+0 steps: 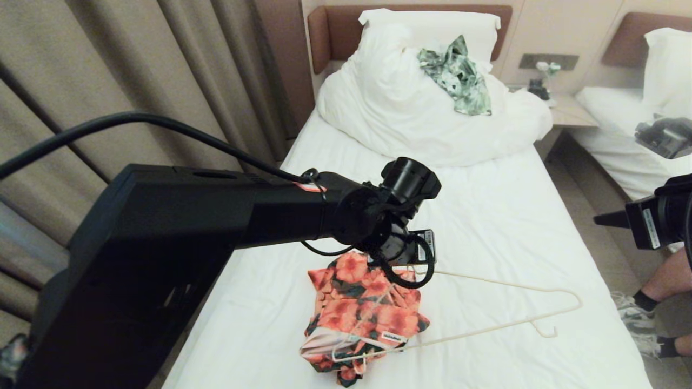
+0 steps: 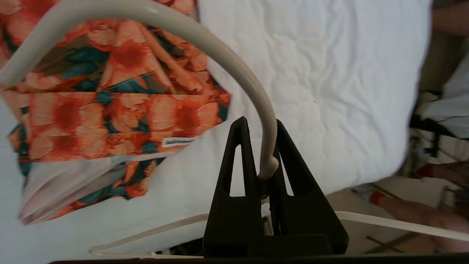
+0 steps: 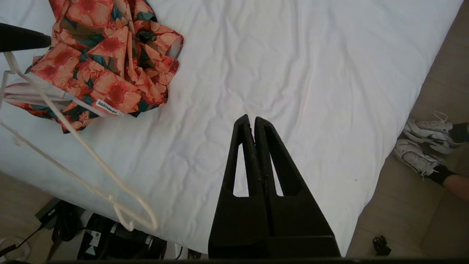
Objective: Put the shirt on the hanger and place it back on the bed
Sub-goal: Place the hanger on the bed
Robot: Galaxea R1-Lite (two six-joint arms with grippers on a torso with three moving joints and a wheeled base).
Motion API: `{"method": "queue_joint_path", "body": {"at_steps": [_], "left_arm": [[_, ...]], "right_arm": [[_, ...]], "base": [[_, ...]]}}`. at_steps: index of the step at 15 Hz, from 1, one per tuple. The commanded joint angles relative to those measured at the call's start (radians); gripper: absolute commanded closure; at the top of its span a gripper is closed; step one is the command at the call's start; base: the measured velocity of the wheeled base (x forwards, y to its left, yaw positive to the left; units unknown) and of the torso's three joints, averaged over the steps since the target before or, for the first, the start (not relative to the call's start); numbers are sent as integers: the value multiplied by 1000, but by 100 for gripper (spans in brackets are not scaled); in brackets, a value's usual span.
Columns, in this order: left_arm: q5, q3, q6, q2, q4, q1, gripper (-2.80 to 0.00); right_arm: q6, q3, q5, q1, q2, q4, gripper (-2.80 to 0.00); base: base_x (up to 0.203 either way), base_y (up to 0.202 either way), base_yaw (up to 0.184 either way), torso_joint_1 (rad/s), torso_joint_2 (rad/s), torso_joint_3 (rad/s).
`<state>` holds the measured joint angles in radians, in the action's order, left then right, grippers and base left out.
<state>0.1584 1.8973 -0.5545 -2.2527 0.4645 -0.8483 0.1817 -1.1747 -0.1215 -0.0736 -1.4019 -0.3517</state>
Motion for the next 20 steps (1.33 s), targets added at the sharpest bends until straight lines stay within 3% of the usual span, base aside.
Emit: {"method": "queue_joint_path", "body": {"at_steps": [1, 3, 11, 12, 13, 20], "left_arm": [[88, -31, 31, -53, 5, 6, 0], [141, -63, 52, -117, 0, 29, 0], [155, -63, 115, -234, -75, 95, 0], [165, -58, 119, -241, -81, 102, -260], [180, -58, 130, -242, -99, 107, -280], [247, -99, 138, -185, -110, 118, -280]], "right_arm": [[4, 1, -1, 3, 3, -4, 0], [4, 1, -3, 9, 11, -3, 0], [5, 3, -7, 9, 9, -3, 0], [5, 4, -8, 8, 9, -2, 0], [5, 4, -11, 8, 9, -3, 0], [13, 16, -23, -1, 8, -1, 0]], "base": [[0, 0, 0, 0, 0, 0], [0, 0, 0, 0, 0, 0], [0, 0, 0, 0, 0, 0], [0, 0, 0, 0, 0, 0], [0, 0, 0, 0, 0, 0], [0, 0, 0, 0, 0, 0]]}}
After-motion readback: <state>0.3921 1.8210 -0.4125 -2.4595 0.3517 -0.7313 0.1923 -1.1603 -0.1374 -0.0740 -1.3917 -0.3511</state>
